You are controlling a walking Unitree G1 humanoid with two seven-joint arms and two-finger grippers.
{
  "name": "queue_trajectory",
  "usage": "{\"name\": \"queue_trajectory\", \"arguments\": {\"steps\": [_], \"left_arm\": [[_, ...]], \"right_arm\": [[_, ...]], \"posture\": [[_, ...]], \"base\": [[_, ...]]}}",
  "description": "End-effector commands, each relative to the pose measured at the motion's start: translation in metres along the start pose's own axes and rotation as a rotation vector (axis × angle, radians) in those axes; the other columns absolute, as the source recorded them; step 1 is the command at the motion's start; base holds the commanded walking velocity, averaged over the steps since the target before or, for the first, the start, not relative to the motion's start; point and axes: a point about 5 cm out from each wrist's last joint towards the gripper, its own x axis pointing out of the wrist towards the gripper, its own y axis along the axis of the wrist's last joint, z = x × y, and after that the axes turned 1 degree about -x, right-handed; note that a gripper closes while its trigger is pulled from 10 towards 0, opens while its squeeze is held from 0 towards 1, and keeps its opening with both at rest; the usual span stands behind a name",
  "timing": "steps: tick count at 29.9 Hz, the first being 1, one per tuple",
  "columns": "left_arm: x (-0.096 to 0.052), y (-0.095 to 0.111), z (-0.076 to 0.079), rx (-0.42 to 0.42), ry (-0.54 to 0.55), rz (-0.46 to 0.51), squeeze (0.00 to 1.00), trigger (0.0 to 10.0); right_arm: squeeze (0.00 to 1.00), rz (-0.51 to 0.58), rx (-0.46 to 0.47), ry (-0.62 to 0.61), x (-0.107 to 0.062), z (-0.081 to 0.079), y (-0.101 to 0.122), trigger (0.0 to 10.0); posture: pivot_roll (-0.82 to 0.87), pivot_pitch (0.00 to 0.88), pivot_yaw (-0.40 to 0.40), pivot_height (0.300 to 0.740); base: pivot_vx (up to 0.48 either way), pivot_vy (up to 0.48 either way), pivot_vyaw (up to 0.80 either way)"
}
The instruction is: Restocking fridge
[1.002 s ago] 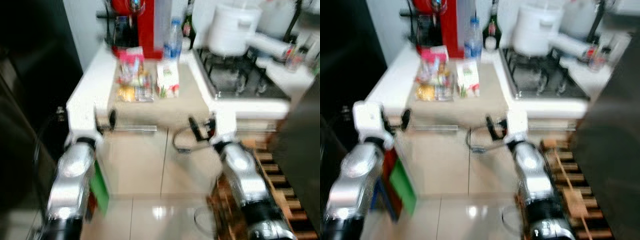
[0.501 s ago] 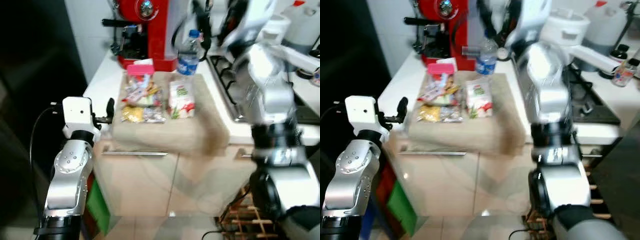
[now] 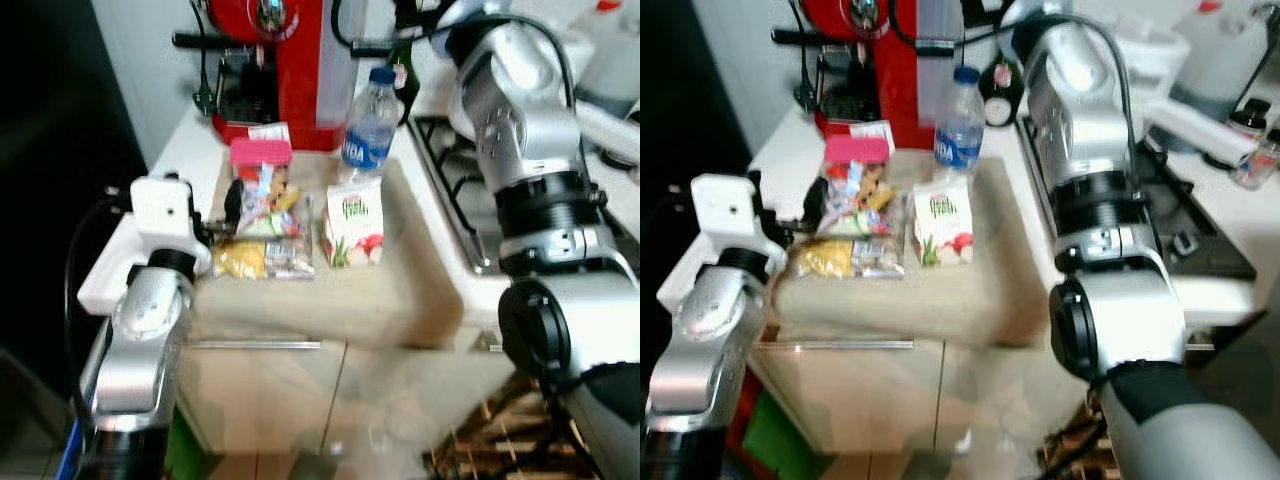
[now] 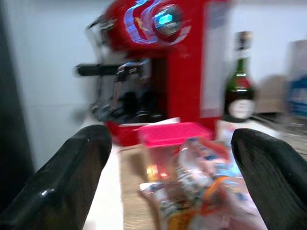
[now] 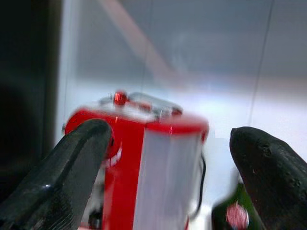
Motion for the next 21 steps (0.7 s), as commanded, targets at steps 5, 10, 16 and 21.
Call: {"name": "queue_trajectory", "arguments": {"steps": [5,10,16,21], "left_arm": [[0.008,0.034,-0.008,0.03,-0.126,0.073,0.0,10.0],[0.014,0.046,-0.01,-0.004,-0.155,0.093,0.0,10.0],[0.016,0.046,-0.003,-0.026,-0.222,0.067,0.0,10.0],[0.017,0.044,0.004,-0.06,-0.256,0.058,0.0,10.0]], "right_arm": [[0.0,-0.062,0.031,0.029,0.002,0.009,0.003,10.0],[0.0,-0.148,0.087,0.074,-0.002,0.01,-0.011,10.0],[0.0,-0.232,0.103,0.086,-0.005,0.011,-0.03,10.0],[0.0,-0.307,0.124,0.072,-0.011,0.014,-0.048,10.0]], "posture": [[0.0,0.0,-0.052,0.74],[-0.01,0.0,-0.052,0.74],[-0.01,0.0,-0.054,0.74],[-0.01,0.0,-0.059,0.74]], "base": [[0.0,0.0,0.0],[0.0,0.0,0.0],[0.0,0.0,0.0],[0.0,0.0,0.0]]}}
